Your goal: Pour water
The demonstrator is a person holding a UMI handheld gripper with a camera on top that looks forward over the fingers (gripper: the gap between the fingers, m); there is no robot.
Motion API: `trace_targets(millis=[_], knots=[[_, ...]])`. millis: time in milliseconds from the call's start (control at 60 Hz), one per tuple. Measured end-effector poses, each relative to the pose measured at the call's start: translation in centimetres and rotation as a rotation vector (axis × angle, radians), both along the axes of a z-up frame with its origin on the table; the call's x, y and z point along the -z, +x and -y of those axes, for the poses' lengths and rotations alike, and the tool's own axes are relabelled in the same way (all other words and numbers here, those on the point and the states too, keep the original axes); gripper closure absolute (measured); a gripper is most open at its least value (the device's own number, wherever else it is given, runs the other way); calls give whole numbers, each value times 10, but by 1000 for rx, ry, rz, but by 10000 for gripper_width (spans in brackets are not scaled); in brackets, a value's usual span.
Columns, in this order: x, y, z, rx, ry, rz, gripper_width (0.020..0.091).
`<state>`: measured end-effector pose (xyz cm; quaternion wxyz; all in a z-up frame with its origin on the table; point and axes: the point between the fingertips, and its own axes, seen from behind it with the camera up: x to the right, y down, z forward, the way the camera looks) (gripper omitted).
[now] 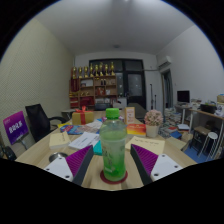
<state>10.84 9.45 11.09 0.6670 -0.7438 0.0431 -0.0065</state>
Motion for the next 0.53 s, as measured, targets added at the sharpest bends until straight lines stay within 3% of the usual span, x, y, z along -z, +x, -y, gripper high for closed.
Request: trace_targets(millis=[100,217,533], knots=[[-11,20,49,26,-7,11,260],[-26,-24,110,59,-4,36,266],[-52,-75,250,26,40,35,272]])
